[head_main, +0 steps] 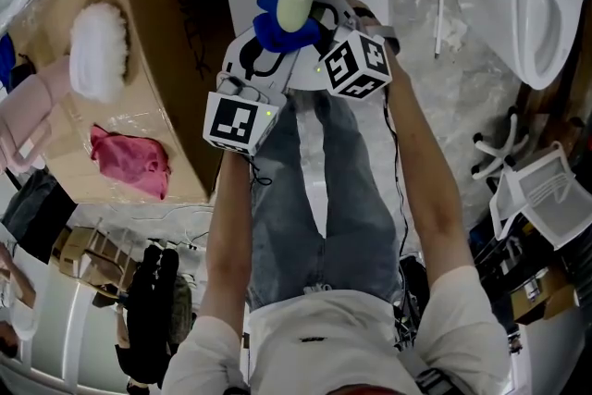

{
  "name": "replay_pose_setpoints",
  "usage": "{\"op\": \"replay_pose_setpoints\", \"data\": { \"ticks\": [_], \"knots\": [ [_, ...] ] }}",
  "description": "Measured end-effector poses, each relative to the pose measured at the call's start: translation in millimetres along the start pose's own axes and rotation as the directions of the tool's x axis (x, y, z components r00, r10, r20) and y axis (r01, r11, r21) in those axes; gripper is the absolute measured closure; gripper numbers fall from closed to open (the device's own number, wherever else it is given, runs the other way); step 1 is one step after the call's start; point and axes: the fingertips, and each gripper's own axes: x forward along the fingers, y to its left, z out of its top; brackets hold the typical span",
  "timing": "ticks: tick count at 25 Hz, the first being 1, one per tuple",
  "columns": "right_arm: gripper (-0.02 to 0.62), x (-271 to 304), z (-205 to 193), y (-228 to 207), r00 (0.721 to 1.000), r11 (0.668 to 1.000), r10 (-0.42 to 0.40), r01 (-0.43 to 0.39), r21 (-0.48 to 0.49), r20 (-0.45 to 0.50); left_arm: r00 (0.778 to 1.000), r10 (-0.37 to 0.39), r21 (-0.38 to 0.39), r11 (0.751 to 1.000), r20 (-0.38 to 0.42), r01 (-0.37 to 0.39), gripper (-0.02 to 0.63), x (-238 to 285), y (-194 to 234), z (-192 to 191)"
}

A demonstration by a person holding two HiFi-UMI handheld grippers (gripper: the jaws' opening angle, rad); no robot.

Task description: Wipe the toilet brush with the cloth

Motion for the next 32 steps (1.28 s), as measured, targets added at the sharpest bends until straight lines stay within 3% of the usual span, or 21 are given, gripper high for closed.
{"op": "replay_pose_setpoints", "data": {
  "ticks": [9, 20, 32],
  "knots": [
    [0.506, 3, -2, 0, 1.0, 1.0, 0.0, -0.001, 0.012, 0.028, 1.0, -0.009, -0.012, 1.0, -0.017, 0.009, 0.437, 33, 7, -15],
    [0.514, 3, -4, 0, 0.998, 0.999, -0.039, 0.038, 0.028, 0.056, 0.998, -0.014, 0.034, 0.999, -0.059, 0.016, 0.476, 47, 11, -23],
    [0.515, 4, -3, -1, 0.998, 0.999, -0.035, 0.034, 0.023, 0.048, 1.0, -0.024, 0.082, 0.996, -0.003, 0.024, 0.485, 28, 3, 22]
  ]
}}
